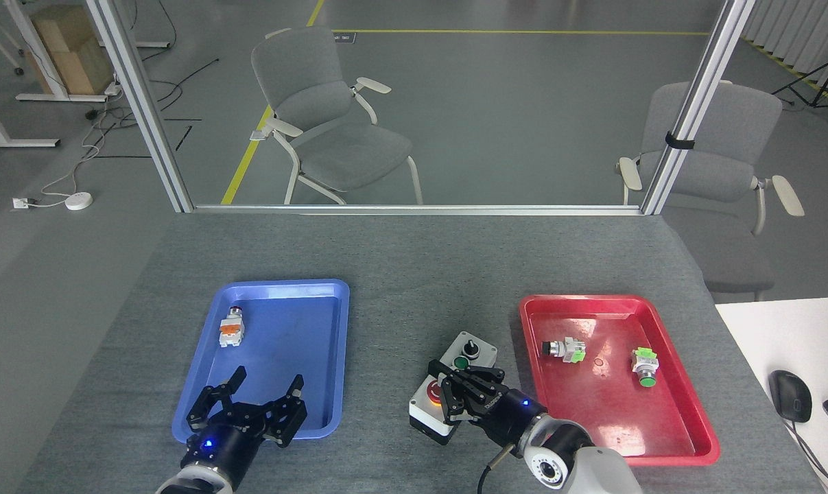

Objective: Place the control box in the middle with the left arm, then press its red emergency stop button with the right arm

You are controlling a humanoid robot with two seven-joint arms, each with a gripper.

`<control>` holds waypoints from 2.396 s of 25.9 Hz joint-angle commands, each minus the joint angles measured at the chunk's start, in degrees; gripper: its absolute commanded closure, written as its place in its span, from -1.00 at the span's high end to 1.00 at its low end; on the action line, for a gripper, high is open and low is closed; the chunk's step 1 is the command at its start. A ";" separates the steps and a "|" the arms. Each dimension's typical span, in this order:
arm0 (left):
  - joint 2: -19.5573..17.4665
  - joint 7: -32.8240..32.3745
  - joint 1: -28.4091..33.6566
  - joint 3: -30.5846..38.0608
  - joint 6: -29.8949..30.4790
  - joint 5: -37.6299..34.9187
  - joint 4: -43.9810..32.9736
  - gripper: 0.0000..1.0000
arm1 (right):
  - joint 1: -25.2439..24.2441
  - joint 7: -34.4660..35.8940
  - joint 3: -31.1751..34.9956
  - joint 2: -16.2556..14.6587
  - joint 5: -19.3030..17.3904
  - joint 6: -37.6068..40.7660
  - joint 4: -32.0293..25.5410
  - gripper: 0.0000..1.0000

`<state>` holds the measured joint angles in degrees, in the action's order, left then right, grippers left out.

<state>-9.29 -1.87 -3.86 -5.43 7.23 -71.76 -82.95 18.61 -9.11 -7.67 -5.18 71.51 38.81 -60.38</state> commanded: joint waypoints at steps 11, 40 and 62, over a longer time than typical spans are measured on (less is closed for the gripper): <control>-0.64 0.02 -15.39 10.00 -0.11 7.34 13.78 0.98 | -0.68 0.06 -0.33 -0.18 0.12 -0.05 6.60 -1.00; 0.59 3.18 -12.93 9.56 0.68 7.25 12.37 0.98 | 9.70 0.76 10.57 -9.06 -31.52 0.04 4.93 1.00; 1.38 3.36 -1.59 9.47 0.77 7.25 6.22 0.98 | -2.17 7.71 16.29 -13.46 -7.00 -22.99 -8.96 1.00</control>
<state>-8.04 1.40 -6.05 4.04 8.02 -64.43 -76.72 18.46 -2.60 8.57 -18.88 60.99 16.96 -67.43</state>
